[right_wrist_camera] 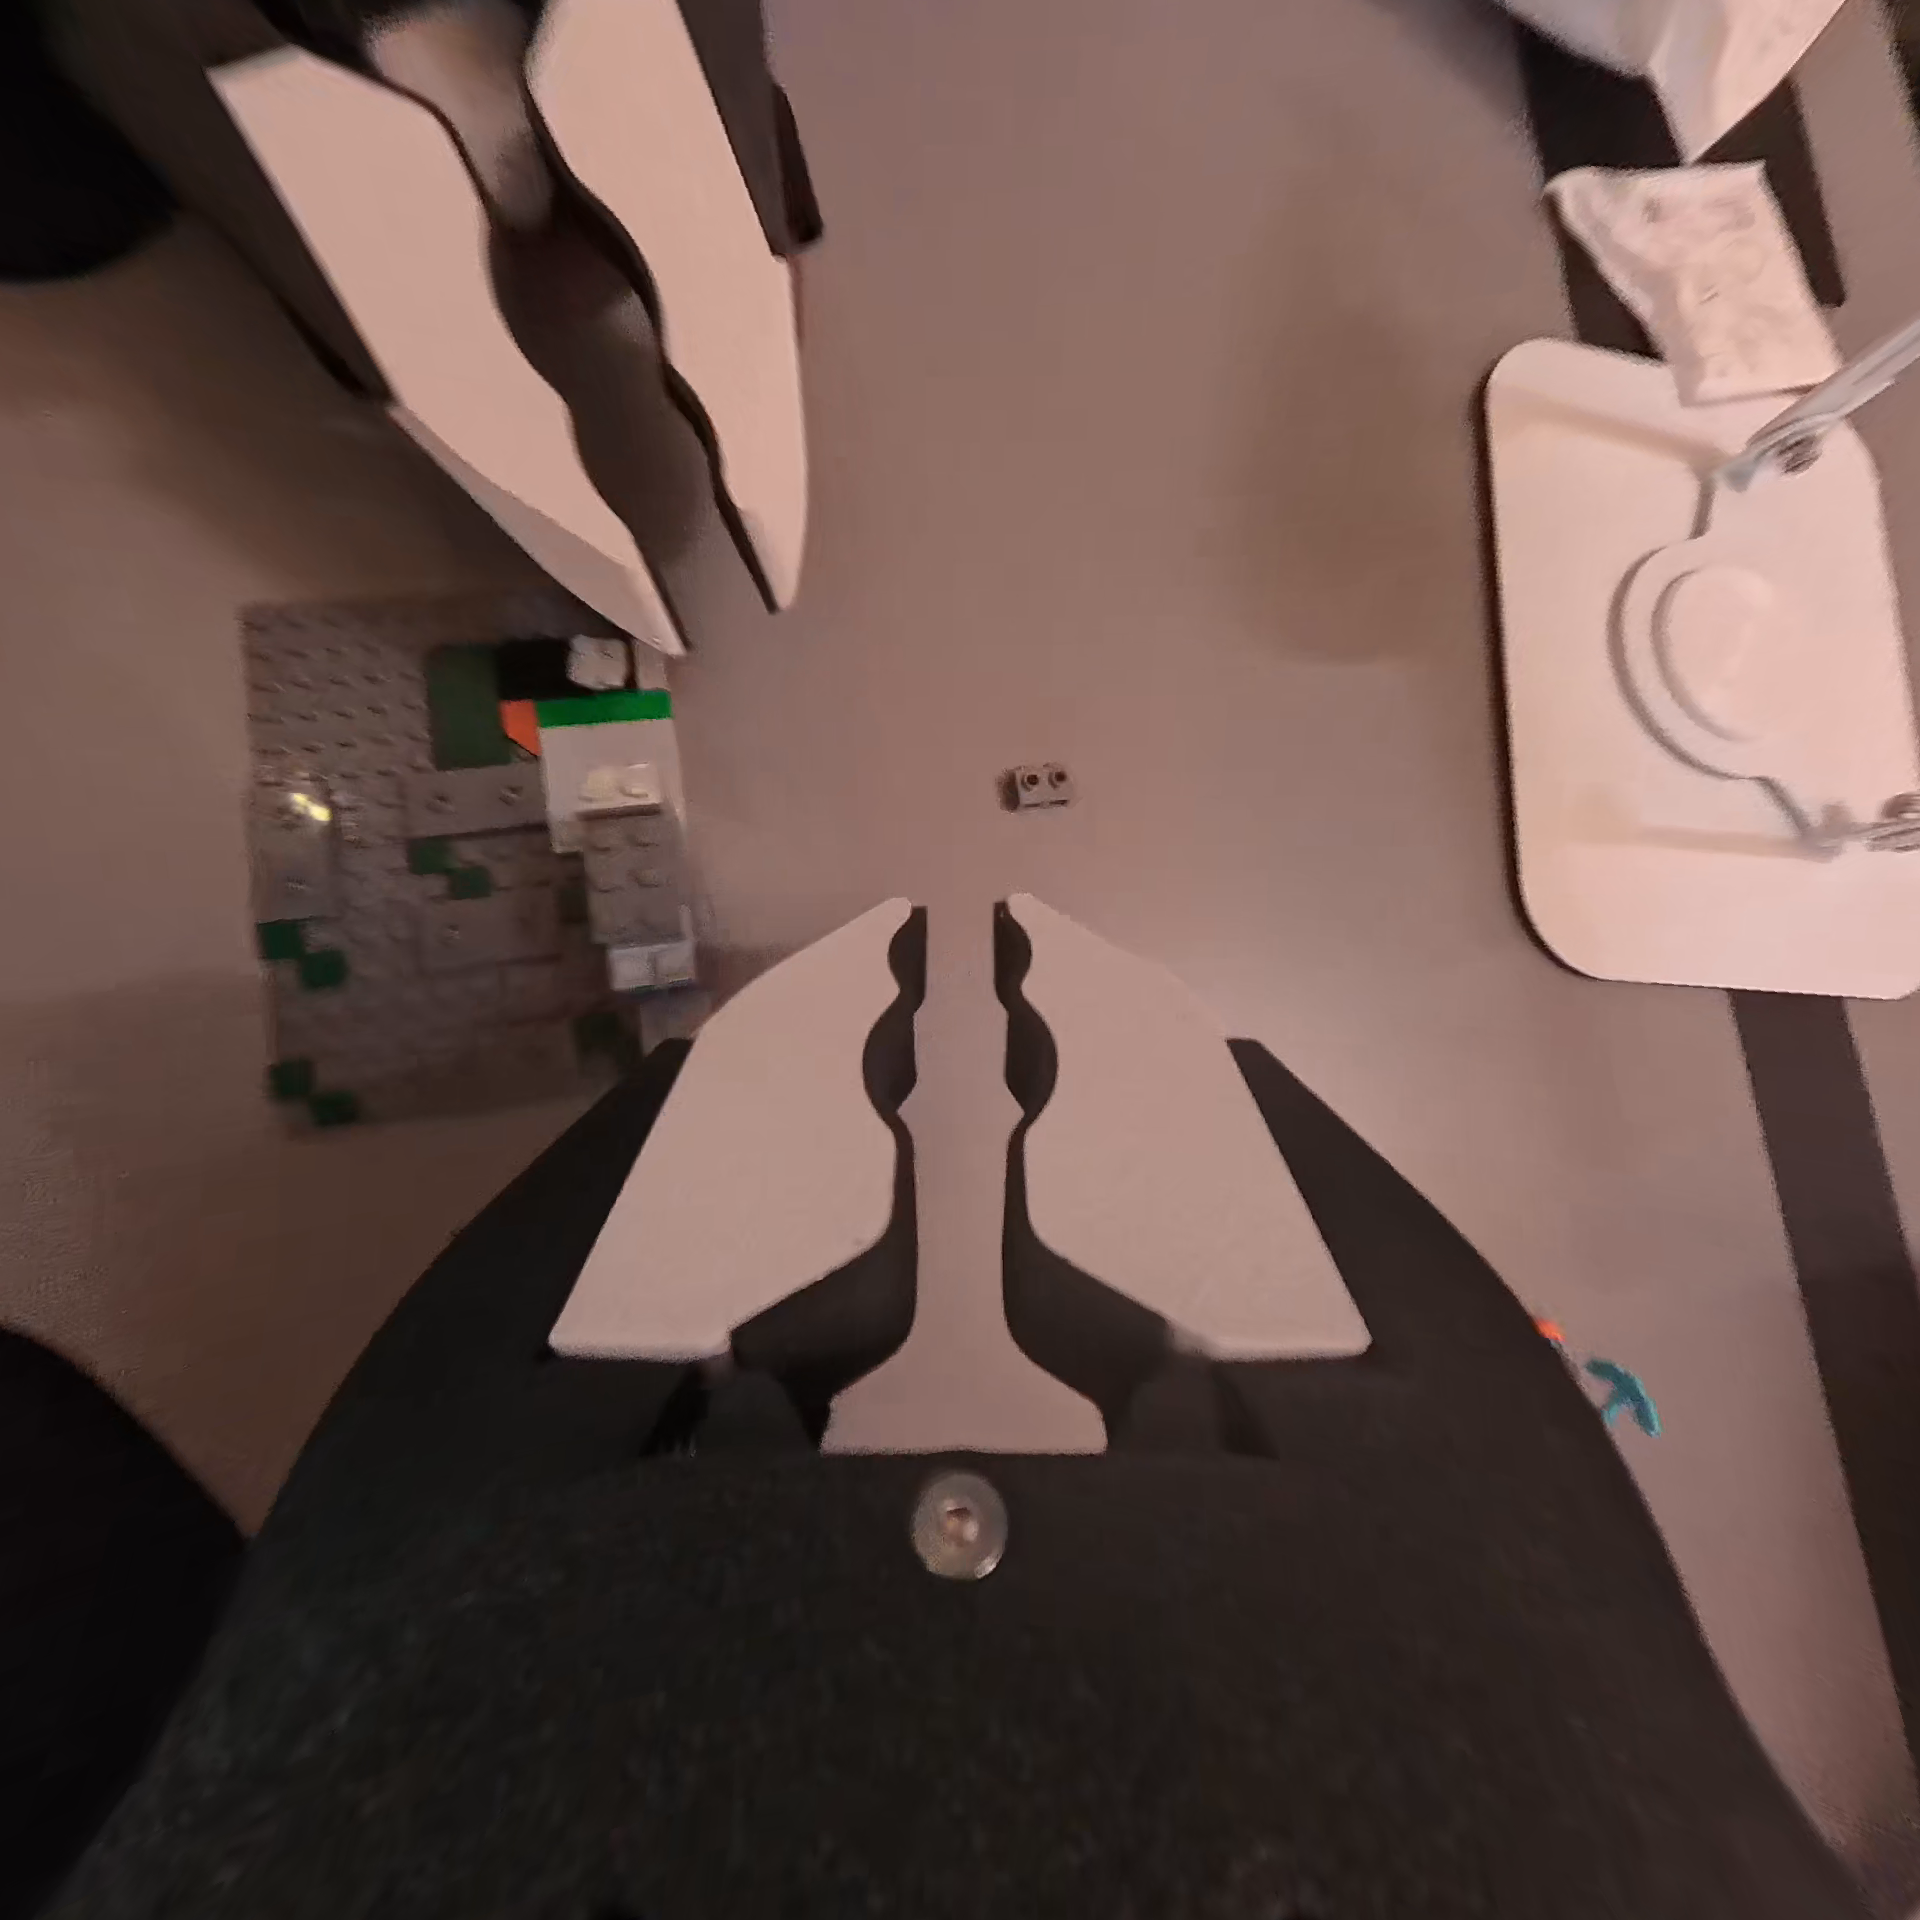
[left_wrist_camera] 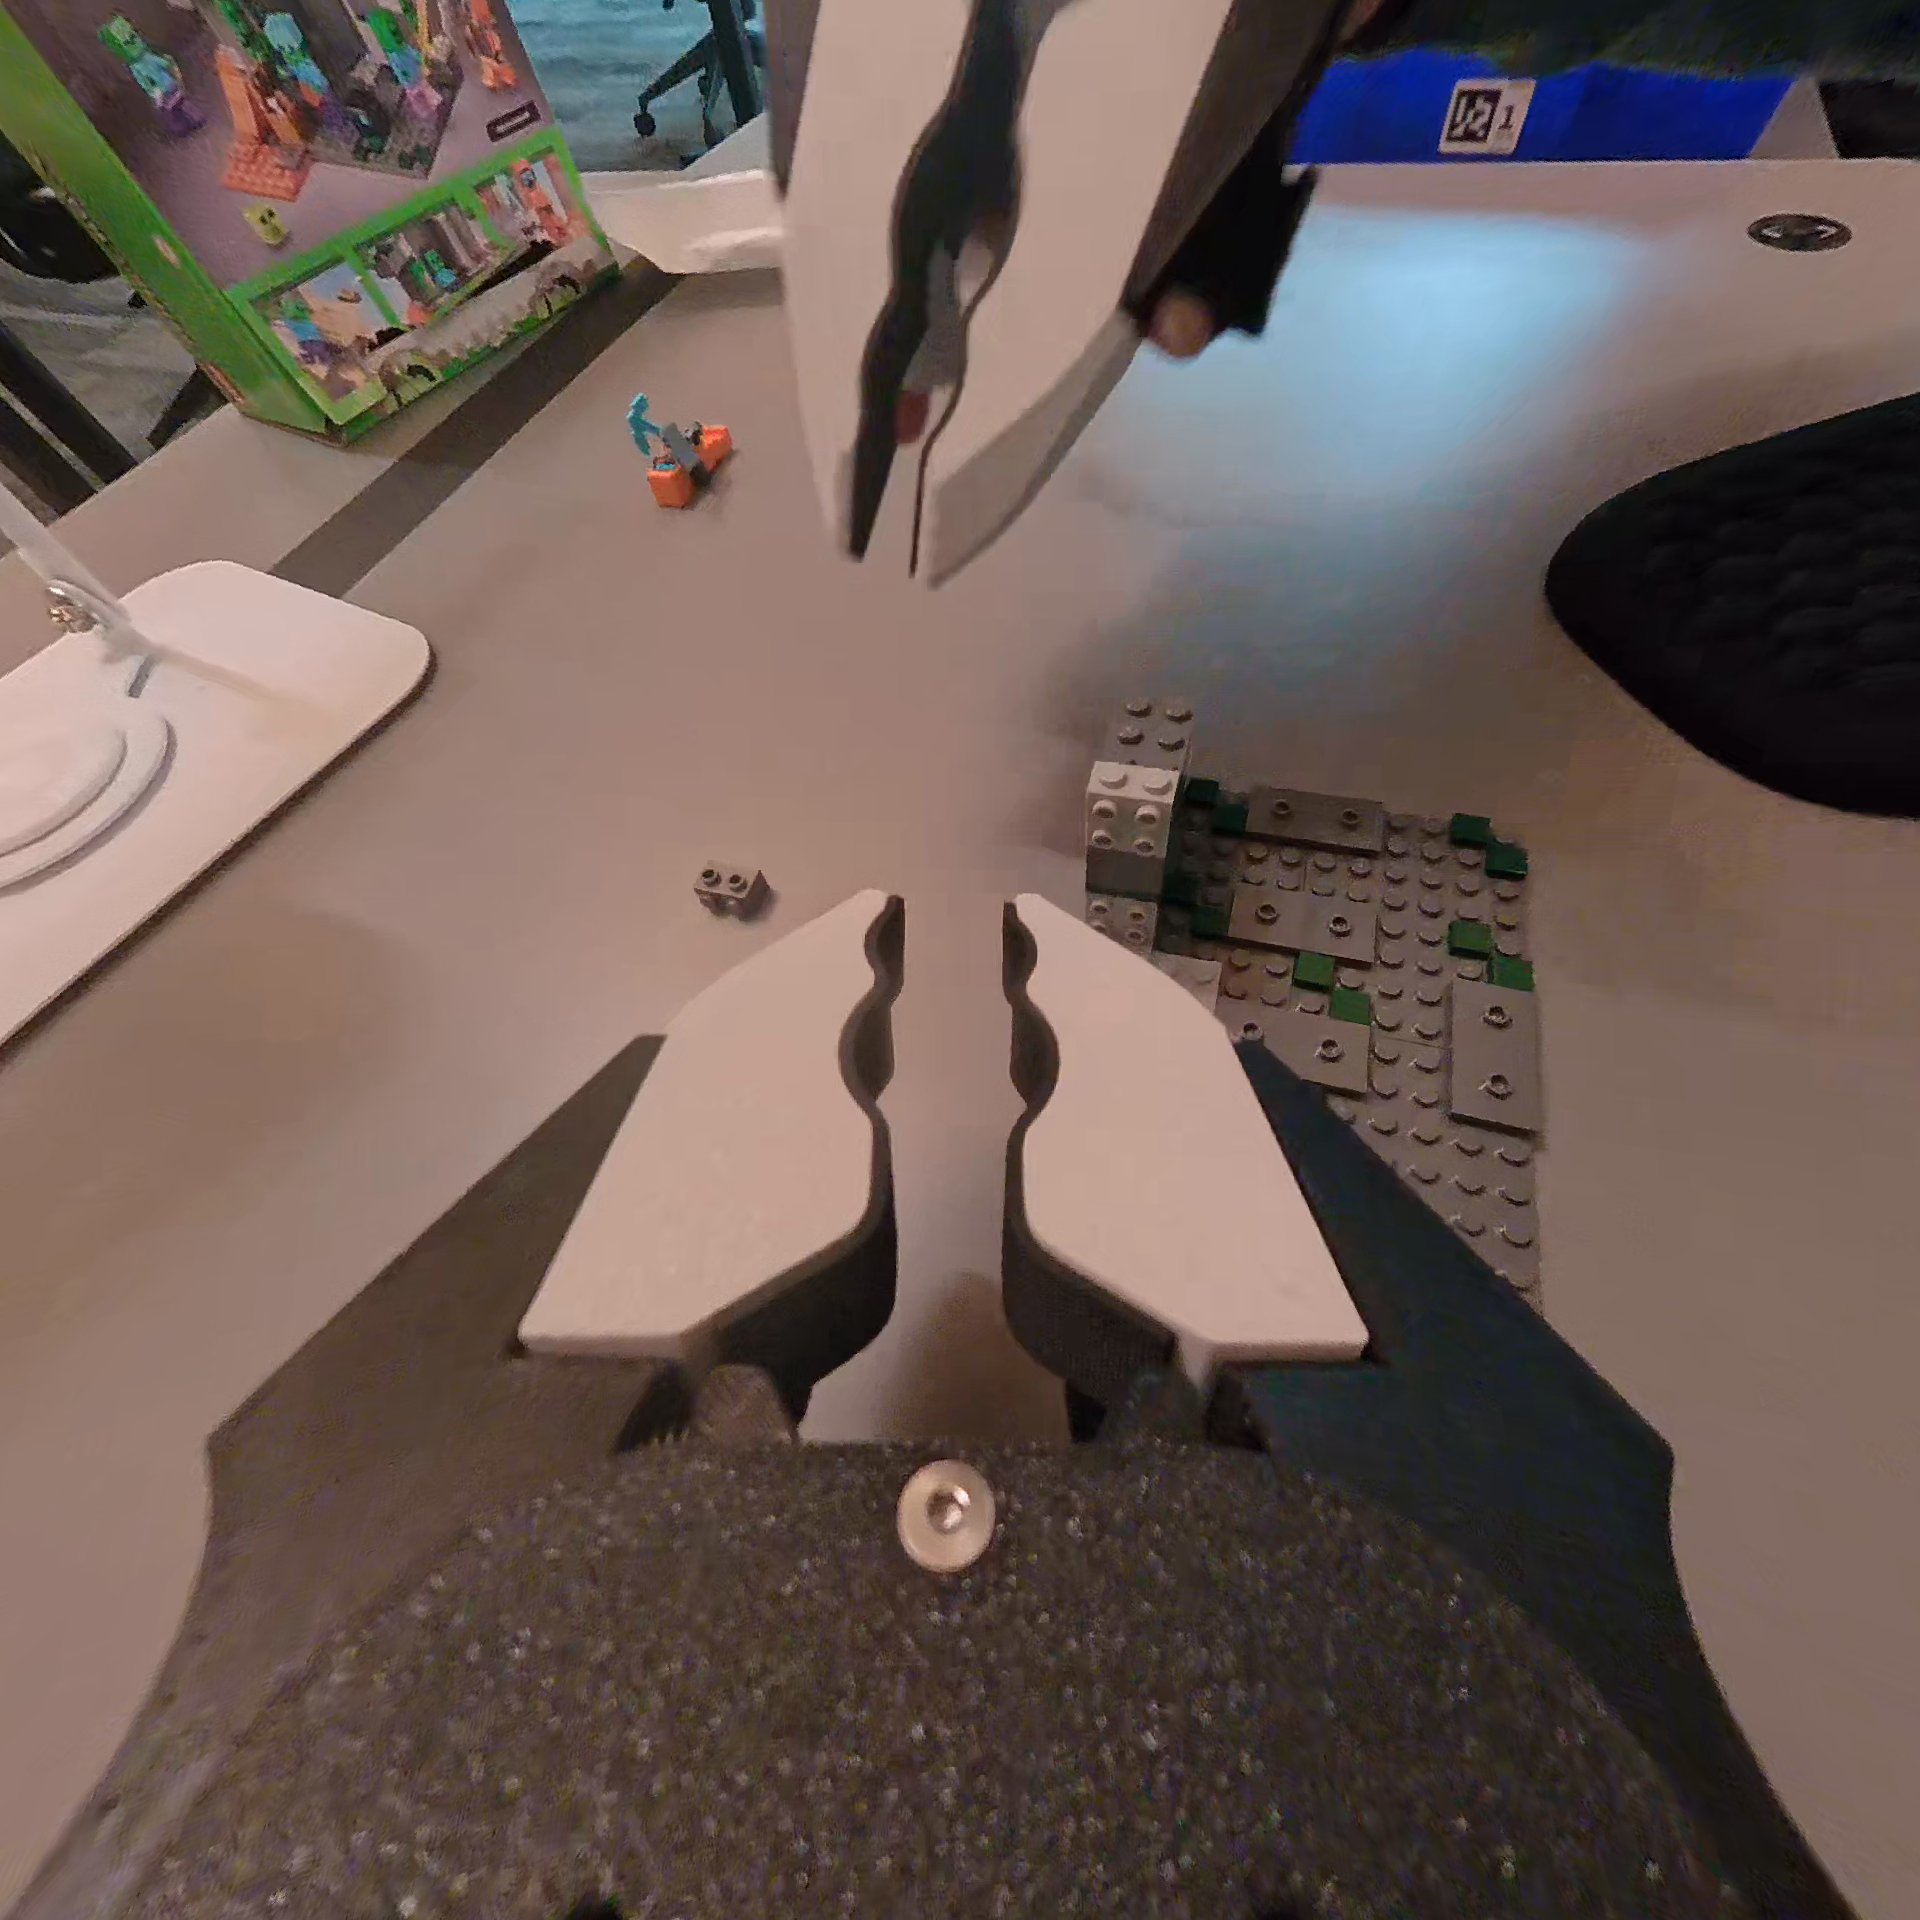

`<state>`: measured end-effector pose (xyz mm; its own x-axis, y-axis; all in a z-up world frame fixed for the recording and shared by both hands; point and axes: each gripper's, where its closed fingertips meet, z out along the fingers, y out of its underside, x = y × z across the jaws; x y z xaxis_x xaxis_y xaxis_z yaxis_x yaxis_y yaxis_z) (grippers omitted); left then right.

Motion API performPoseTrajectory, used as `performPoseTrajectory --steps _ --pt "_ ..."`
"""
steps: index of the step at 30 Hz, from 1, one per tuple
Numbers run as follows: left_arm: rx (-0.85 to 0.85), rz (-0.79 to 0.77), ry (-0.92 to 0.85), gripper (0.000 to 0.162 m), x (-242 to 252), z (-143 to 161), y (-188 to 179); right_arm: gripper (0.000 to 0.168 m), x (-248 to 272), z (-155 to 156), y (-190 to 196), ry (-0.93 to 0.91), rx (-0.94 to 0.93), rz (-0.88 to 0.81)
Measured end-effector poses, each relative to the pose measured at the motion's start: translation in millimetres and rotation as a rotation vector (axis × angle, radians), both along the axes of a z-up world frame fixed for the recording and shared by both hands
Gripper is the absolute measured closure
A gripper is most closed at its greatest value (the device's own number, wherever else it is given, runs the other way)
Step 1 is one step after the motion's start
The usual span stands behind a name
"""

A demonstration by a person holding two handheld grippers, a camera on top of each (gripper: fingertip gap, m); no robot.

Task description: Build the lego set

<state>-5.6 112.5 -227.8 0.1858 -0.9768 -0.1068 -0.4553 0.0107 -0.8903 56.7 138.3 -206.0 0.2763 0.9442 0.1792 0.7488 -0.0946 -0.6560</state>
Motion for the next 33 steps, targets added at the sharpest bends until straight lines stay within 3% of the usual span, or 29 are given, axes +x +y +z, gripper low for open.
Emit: performPoseTrajectory --steps 5,12,16,21,26,33 --pt "-0.002 0.011 0.007 0.145 -2.0 -3.6 2.9 0.153 -15.7 -39.1 28.7 -0.043 -0.038 0.025" --pt "-0.028 0.009 0.005 0.146 -4.0 -7.5 7.1 0.146 -38.1 -65.2 49.6 -0.142 -0.095 0.077" --pt "-0.031 0.001 0.003 0.146 -3.8 -7.6 6.2 0.152 -39.7 -71.9 49.2 -0.173 -0.113 0.093" --pt "-0.034 -0.005 -0.004 0.146 -3.7 -5.7 4.5 0.153 1.8 -56.0 21.6 -0.194 -0.134 0.1" --pt "-0.039 -0.022 -0.002 0.146 0.5 -7.1 1.2 0.153 67.7 -65.4 -7.7 -0.307 -0.143 0.039" --pt "-0.032 -0.004 -0.005 0.147 -0.8 -6.9 1.0 0.143 80.8 -71.2 -16.2 -0.319 -0.141 0.02"
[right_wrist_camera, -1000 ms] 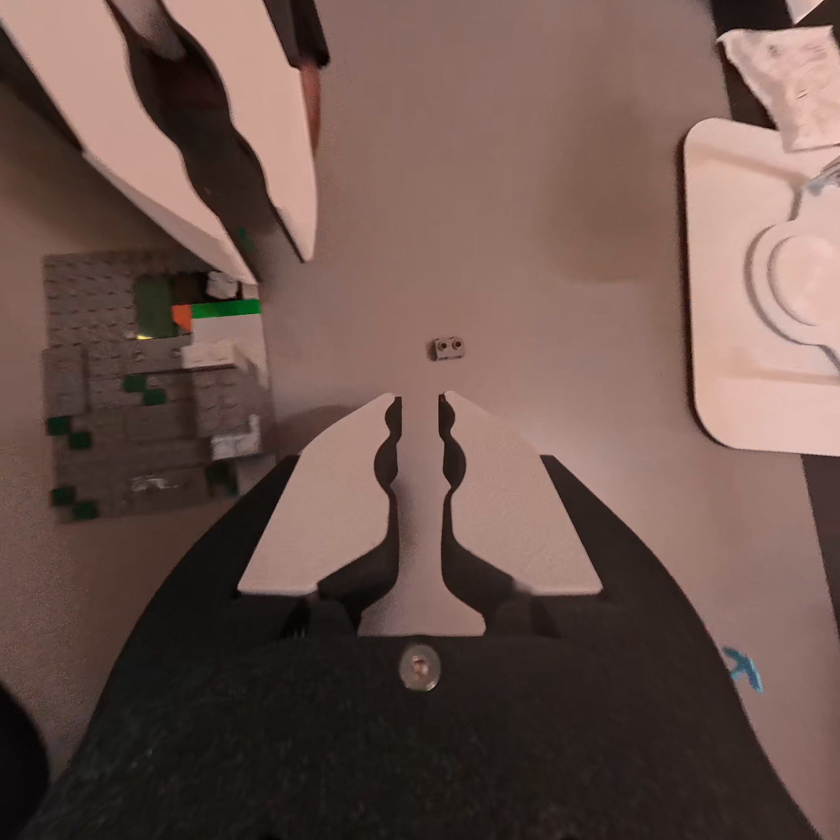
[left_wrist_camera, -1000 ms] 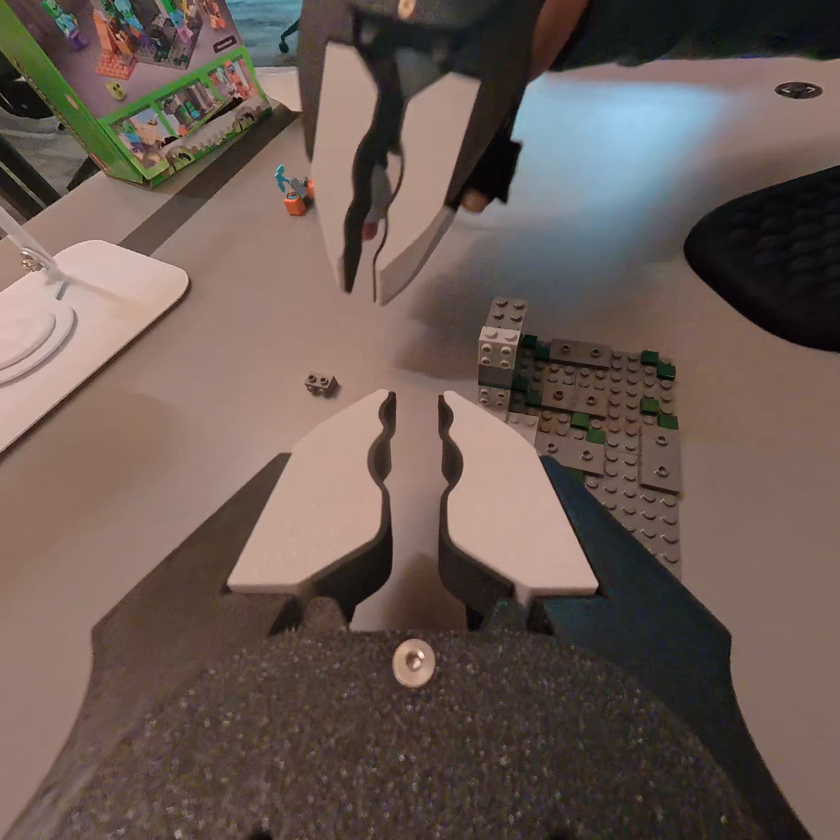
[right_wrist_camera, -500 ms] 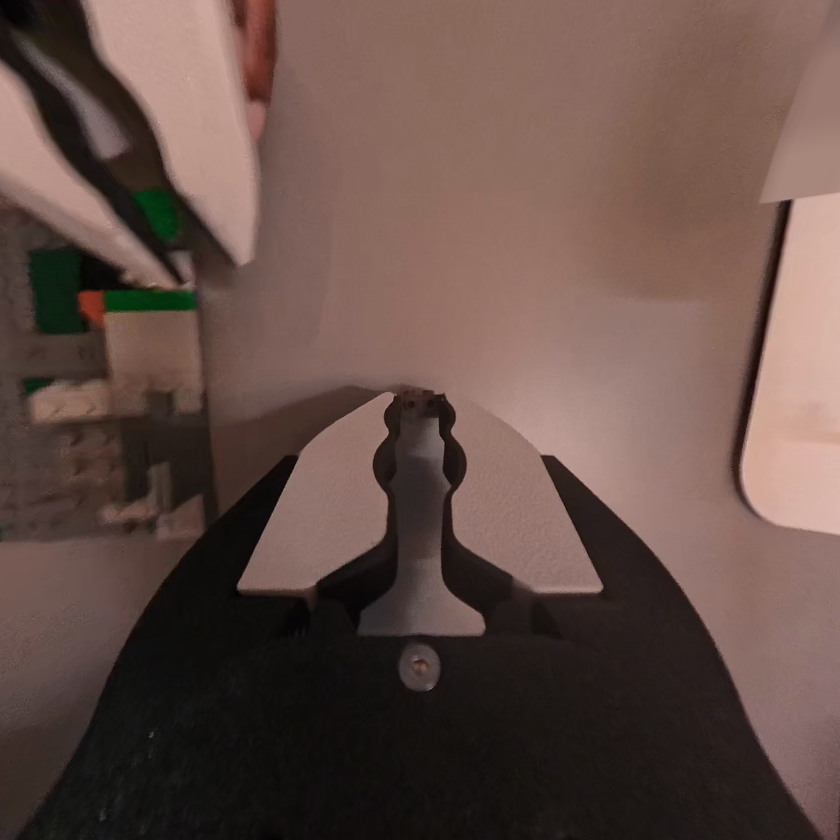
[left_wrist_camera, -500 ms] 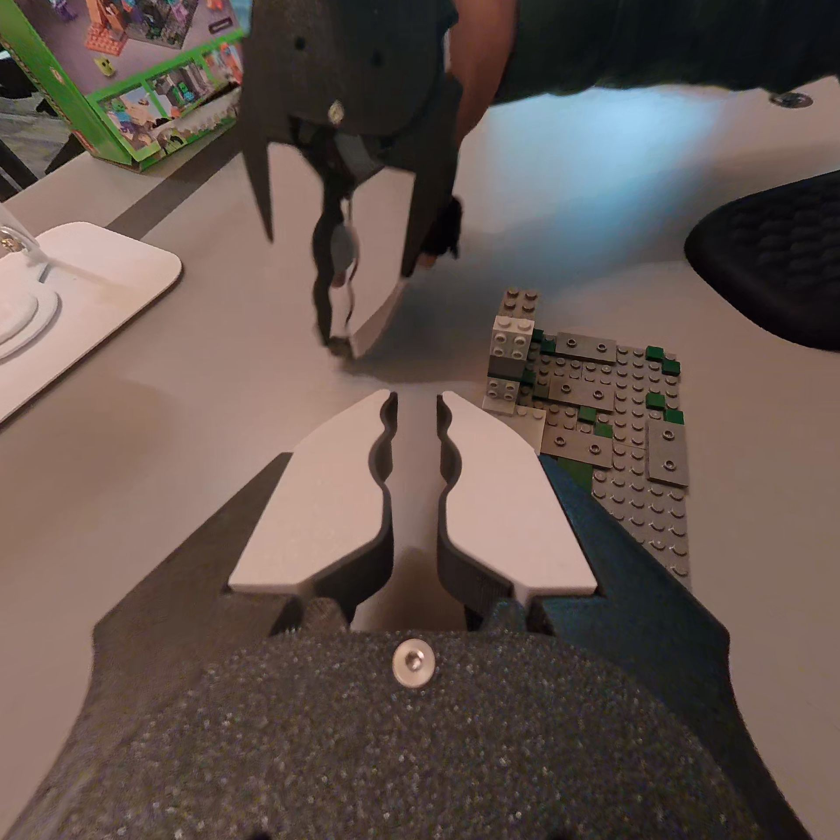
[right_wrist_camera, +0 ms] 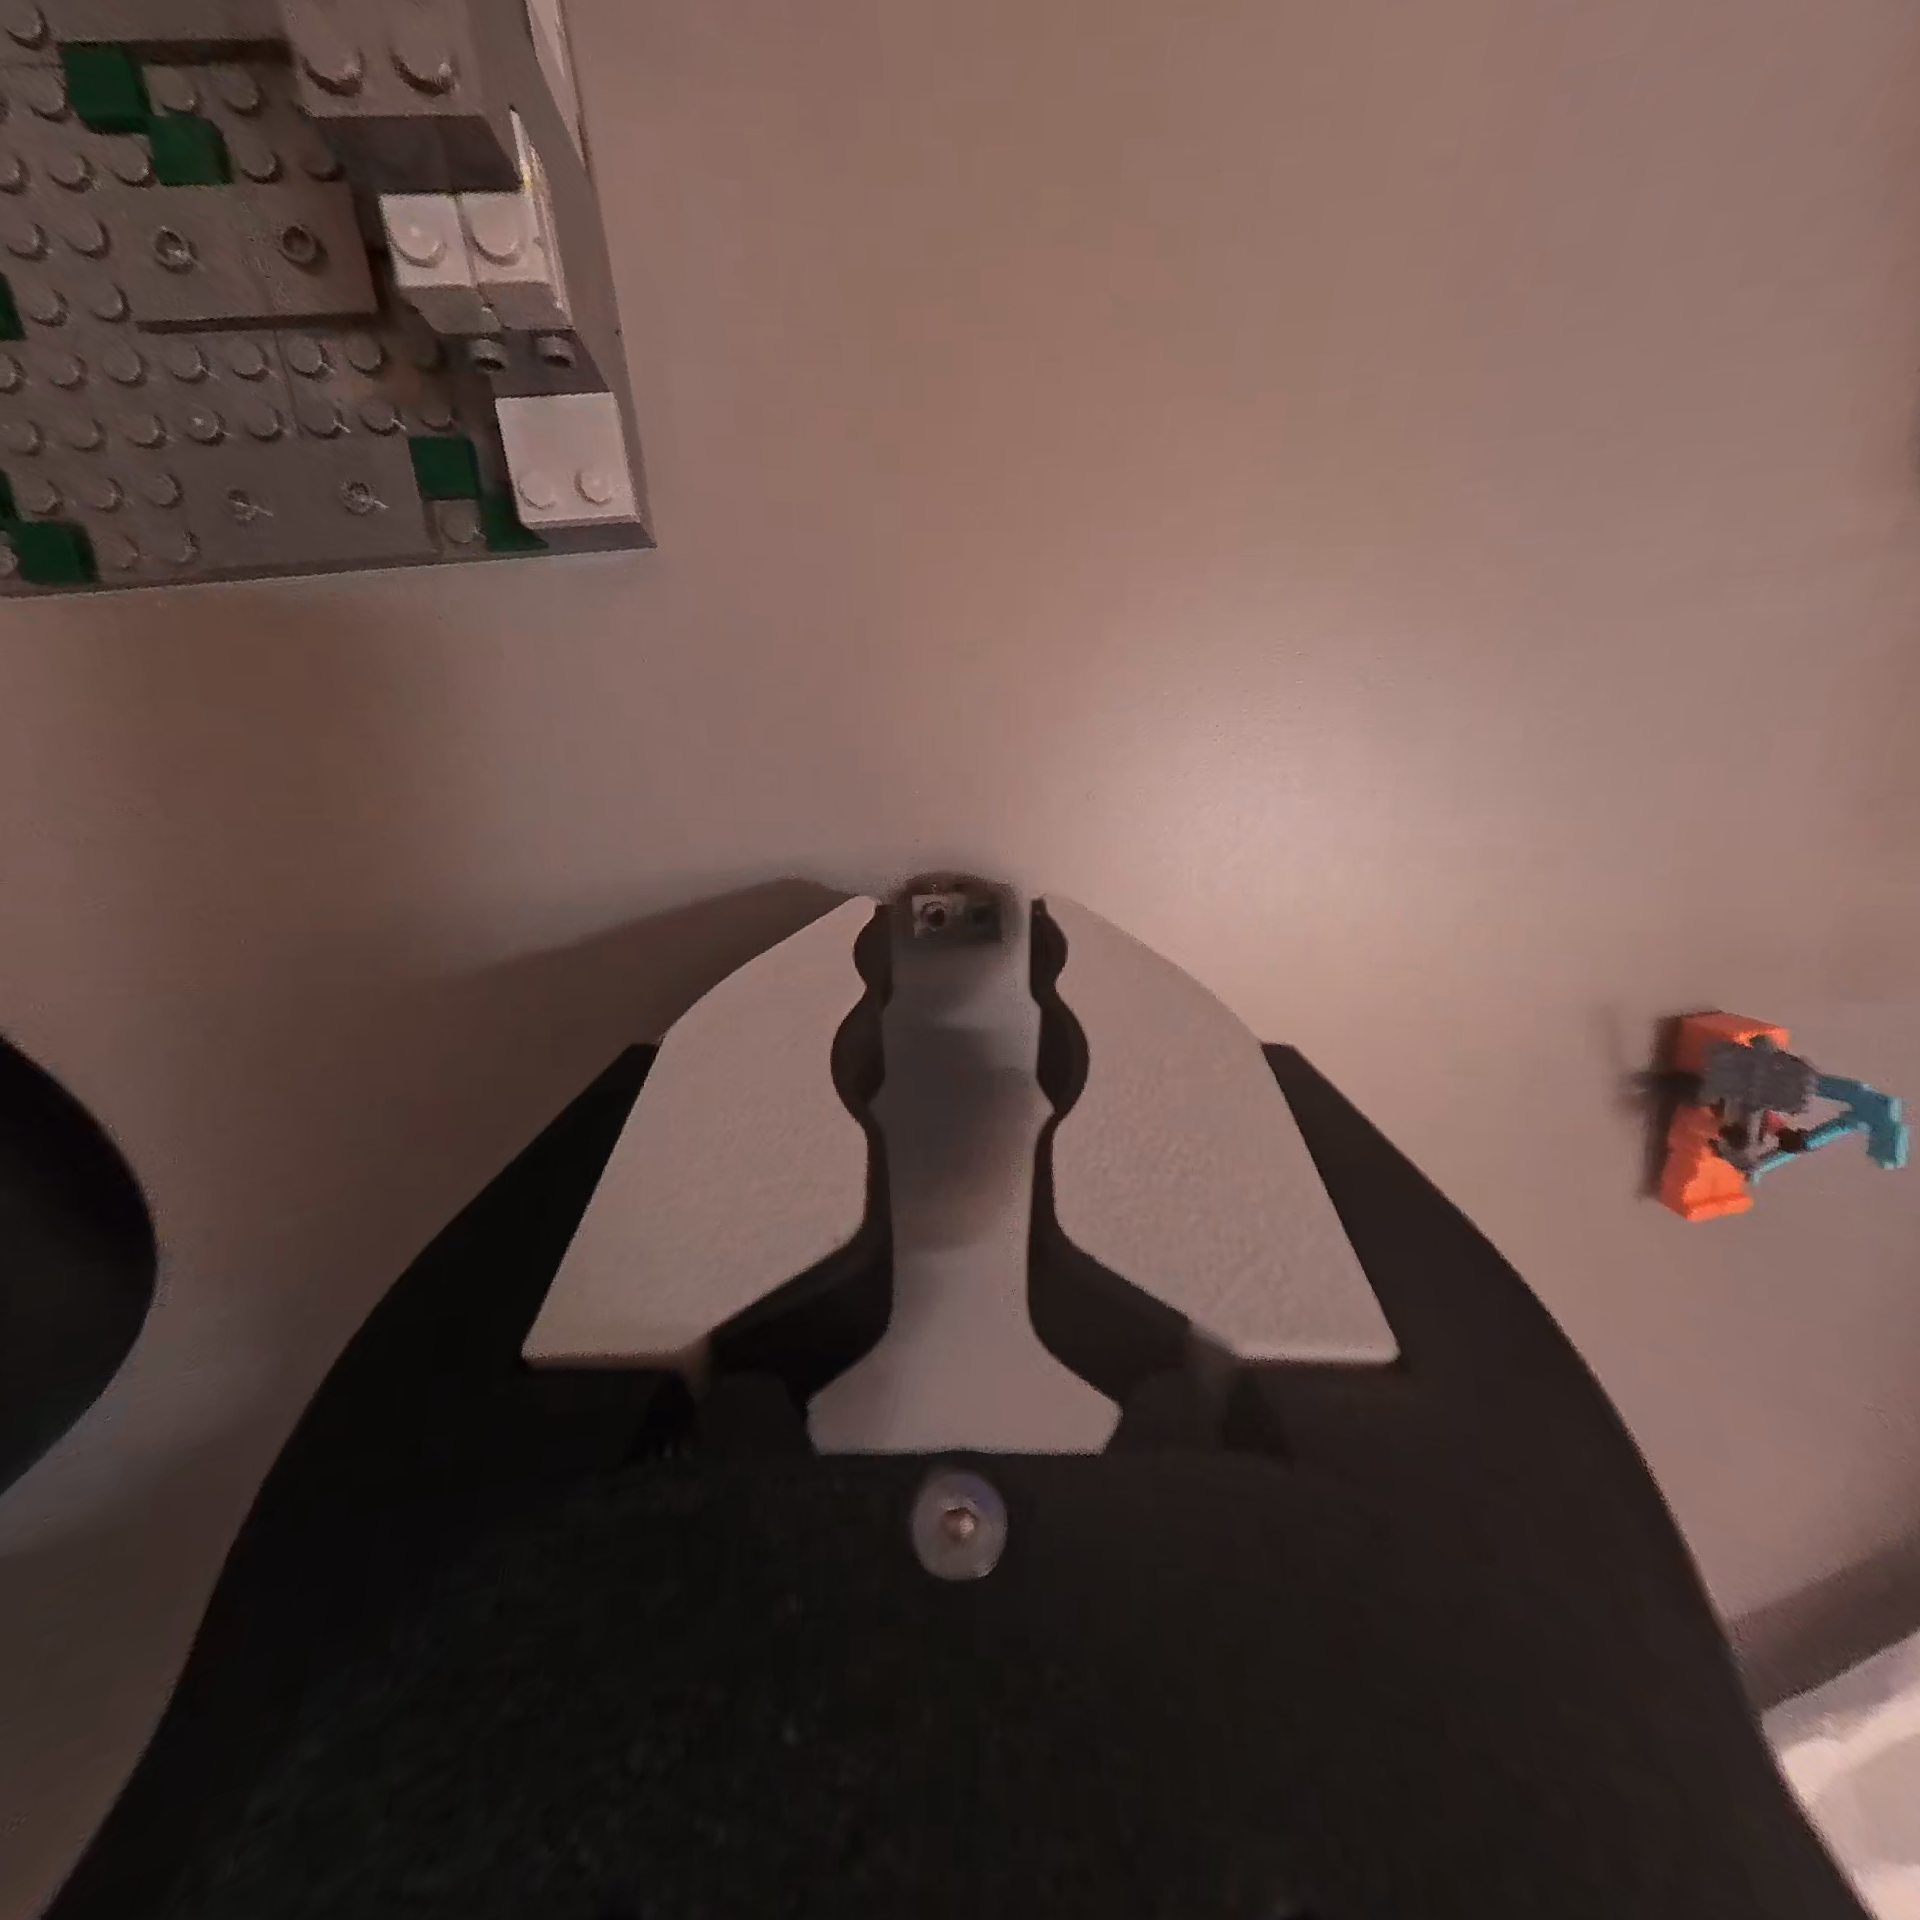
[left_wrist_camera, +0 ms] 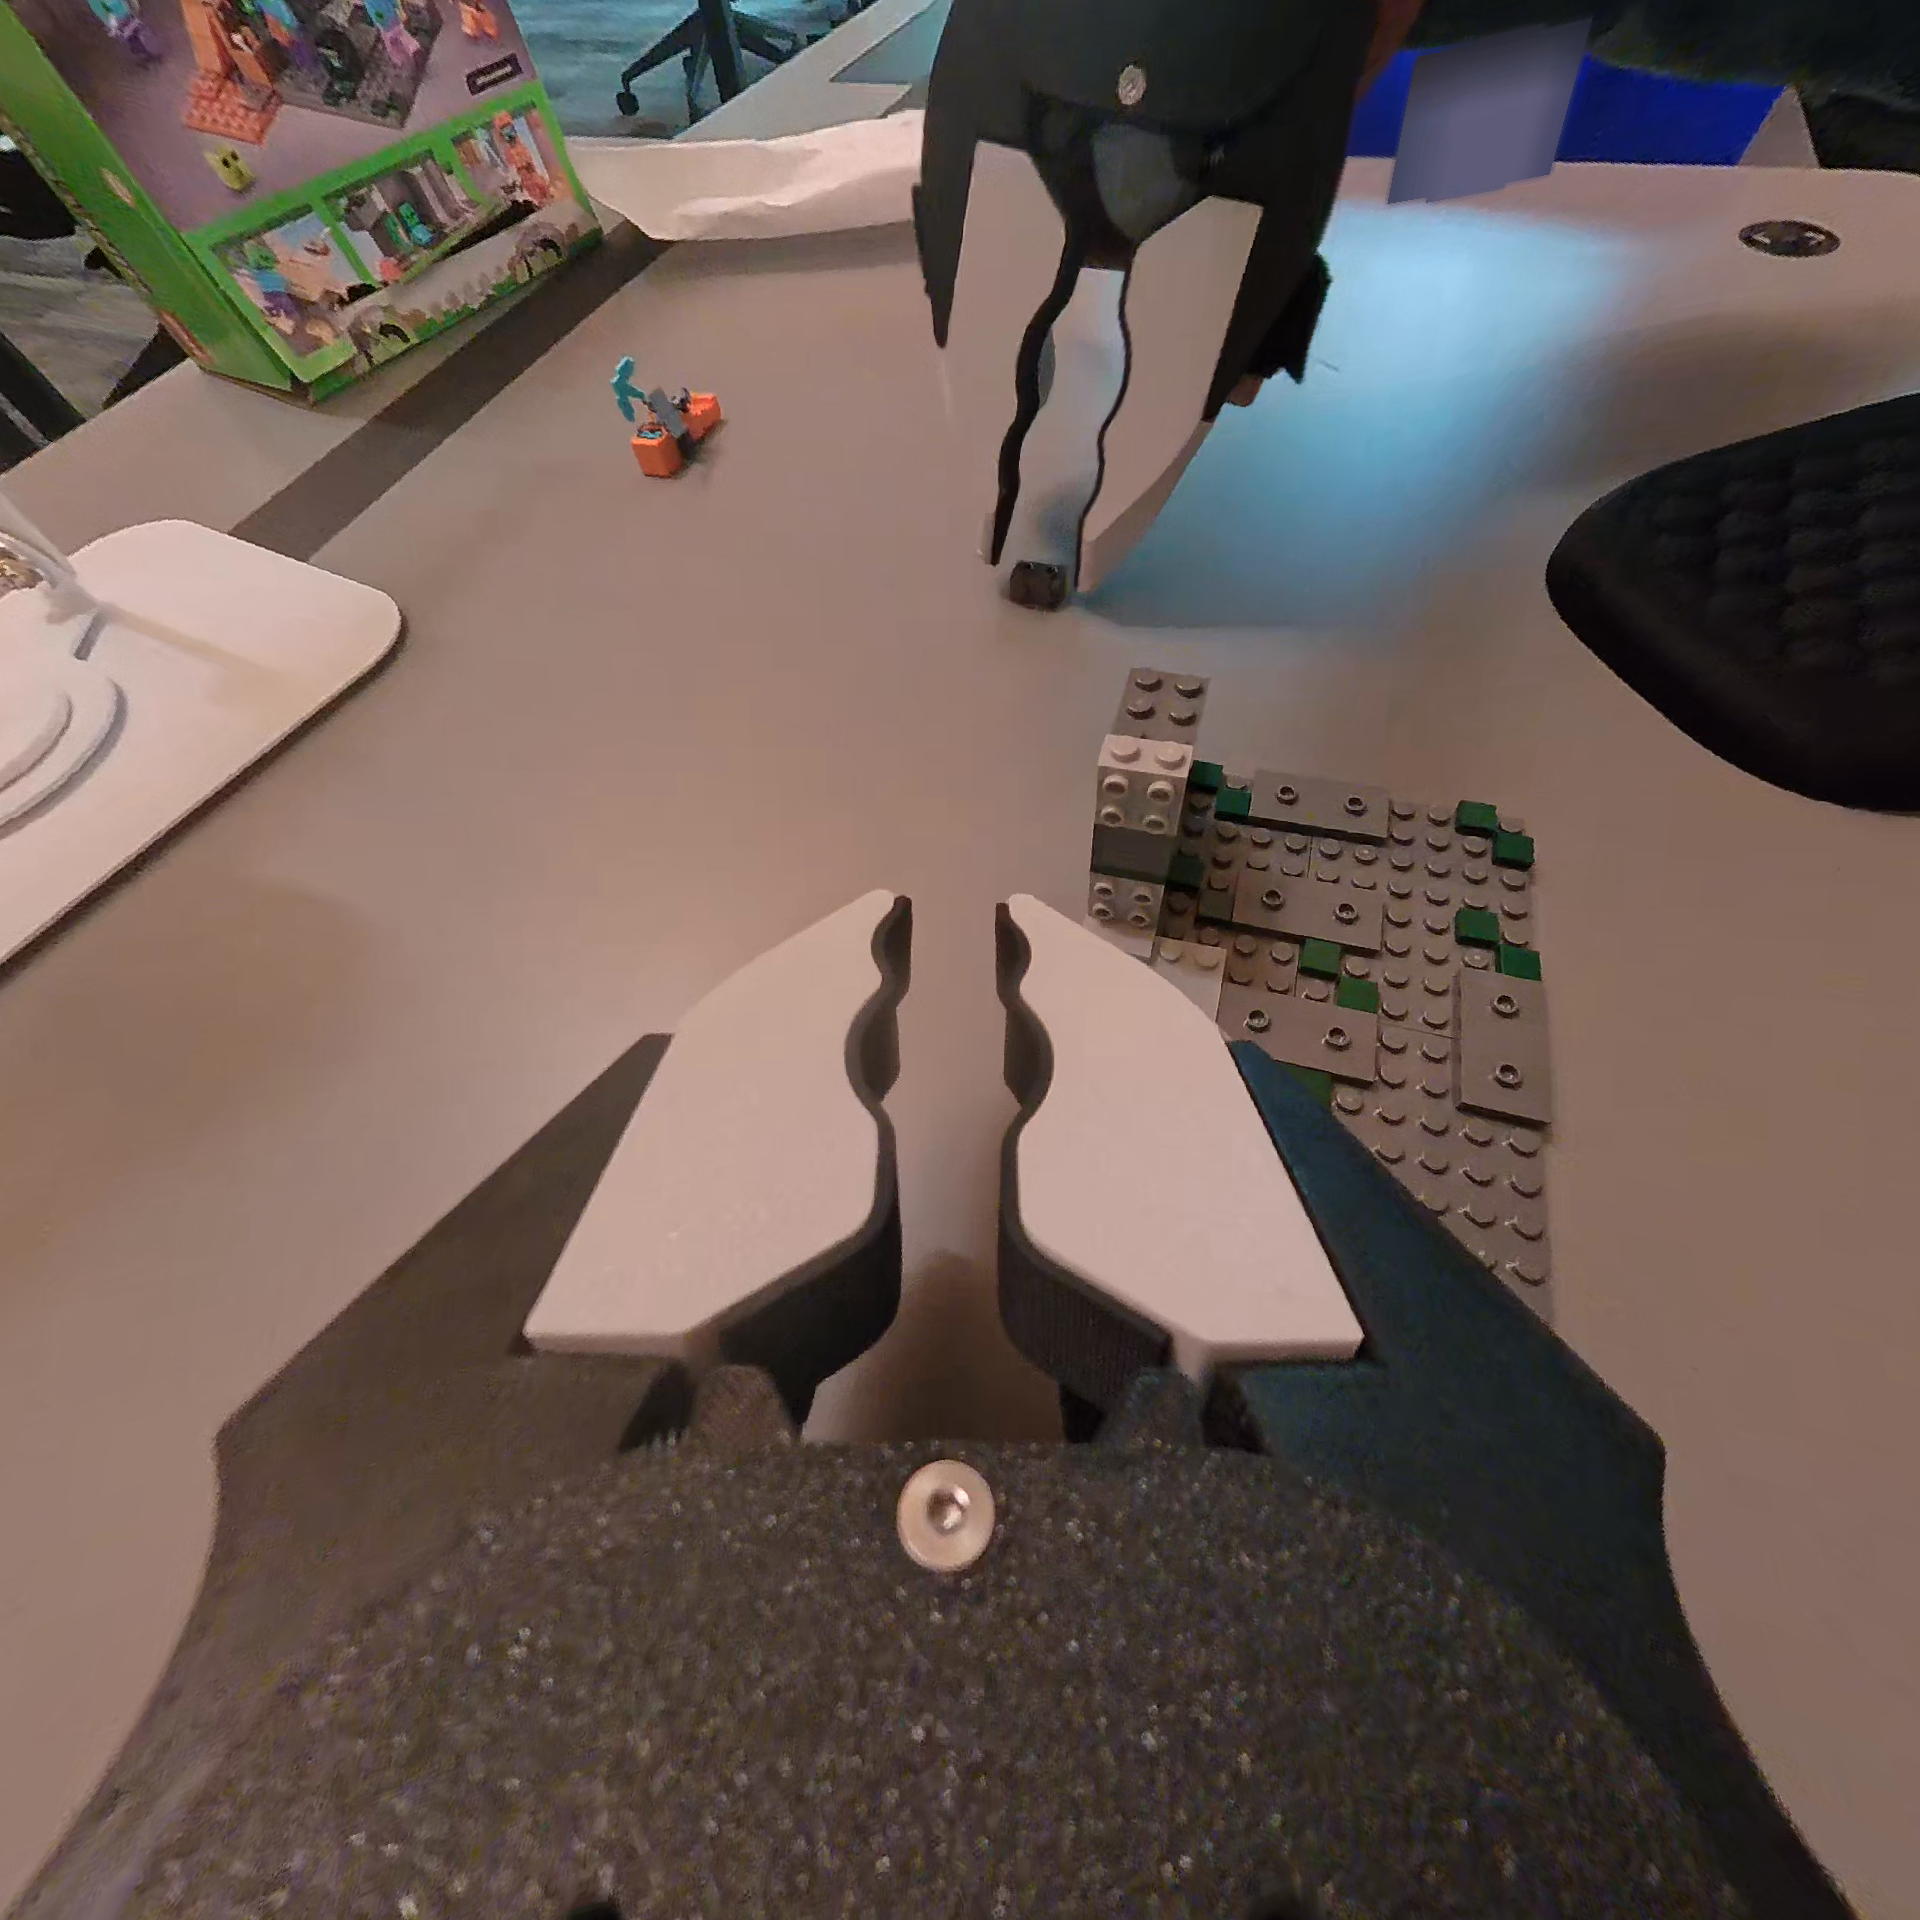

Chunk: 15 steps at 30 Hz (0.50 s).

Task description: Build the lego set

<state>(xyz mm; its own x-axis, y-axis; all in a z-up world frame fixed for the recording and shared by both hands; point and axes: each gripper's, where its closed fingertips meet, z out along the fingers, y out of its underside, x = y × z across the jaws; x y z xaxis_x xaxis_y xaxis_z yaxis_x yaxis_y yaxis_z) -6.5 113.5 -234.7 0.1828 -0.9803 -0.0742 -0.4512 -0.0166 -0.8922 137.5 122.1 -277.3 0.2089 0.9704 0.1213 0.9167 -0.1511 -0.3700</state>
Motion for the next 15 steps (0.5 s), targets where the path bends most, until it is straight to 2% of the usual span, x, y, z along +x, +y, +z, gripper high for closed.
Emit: performPoseTrajectory --steps 3,7,10,15 --pt "0.003 0.006 -0.009 0.147 -0.7 2.8 0.9 0.137 -0.1 16.8 -4.8 0.041 0.029 -0.01" --pt "0.005 -0.006 -0.011 0.147 -0.3 4.2 -0.9 0.137 -24.0 39.9 -34.5 0.151 0.059 0.014" --pt "0.013 -0.008 -0.006 0.147 0.1 3.8 -1.1 0.131 -54.4 34.0 -48.8 0.213 0.1 0.019" --pt "0.036 -0.007 0.011 0.147 -0.3 3.0 -2.6 0.13 -86.5 23.3 -40.2 0.313 0.11 -0.004"
